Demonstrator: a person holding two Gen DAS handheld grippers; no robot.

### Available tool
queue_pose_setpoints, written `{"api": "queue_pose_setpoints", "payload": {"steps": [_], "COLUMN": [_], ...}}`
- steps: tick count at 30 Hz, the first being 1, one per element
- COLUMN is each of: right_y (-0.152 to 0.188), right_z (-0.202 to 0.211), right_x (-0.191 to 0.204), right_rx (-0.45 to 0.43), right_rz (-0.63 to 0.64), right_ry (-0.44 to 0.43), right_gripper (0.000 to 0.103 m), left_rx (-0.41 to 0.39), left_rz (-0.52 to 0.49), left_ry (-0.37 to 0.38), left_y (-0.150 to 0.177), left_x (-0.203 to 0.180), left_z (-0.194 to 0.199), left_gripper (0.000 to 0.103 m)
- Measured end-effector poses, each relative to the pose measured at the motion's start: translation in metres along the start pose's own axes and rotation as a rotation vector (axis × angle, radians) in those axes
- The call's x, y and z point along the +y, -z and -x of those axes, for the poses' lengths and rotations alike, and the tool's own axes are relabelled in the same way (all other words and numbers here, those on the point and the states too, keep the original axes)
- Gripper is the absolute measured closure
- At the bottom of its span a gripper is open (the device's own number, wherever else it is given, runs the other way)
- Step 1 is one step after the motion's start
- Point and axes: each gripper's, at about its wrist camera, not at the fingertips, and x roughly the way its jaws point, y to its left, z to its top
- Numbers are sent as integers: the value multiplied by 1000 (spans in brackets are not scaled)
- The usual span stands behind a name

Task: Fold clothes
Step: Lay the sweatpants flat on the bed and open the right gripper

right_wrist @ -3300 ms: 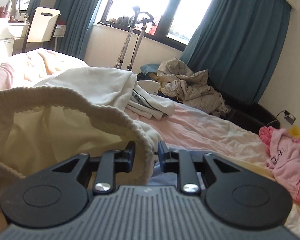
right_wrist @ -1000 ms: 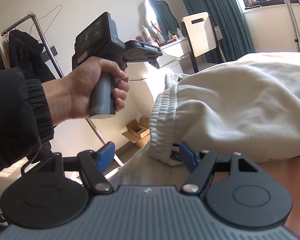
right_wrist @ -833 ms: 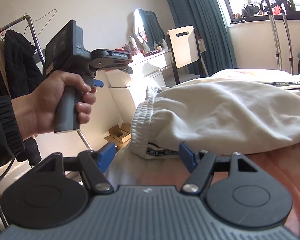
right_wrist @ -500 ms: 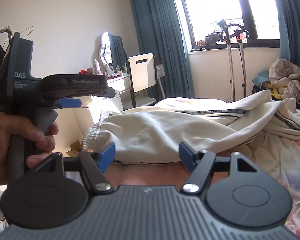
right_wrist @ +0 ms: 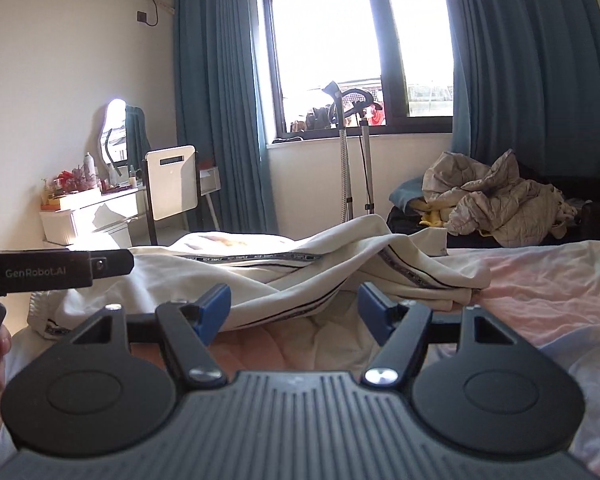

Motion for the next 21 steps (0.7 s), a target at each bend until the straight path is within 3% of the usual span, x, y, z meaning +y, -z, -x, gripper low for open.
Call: {"api": "queue_pose_setpoints", "payload": {"steps": [9,11,14,21], "right_y": [22,29,36,44], "right_z": [-24,-33,-44,-53], "right_x": [-38,-39,-37,-32], "right_rx": [24,53,69,50], "right_rz": [-42,-44,-53,-69], "right_ry": [61,76,98,184], "right_gripper": [32,32,32,32], "left_rx": [8,-17,9,12], "left_rz": [-13,-23,-23,-60], "left_ry": [-30,-49,-42,-22], "left_y": [48,56,63,71], "left_x": [-14,-13,-10,-10], "left_z": [-42,-43,-51,-57], "left_gripper": [11,11,11,11]}}
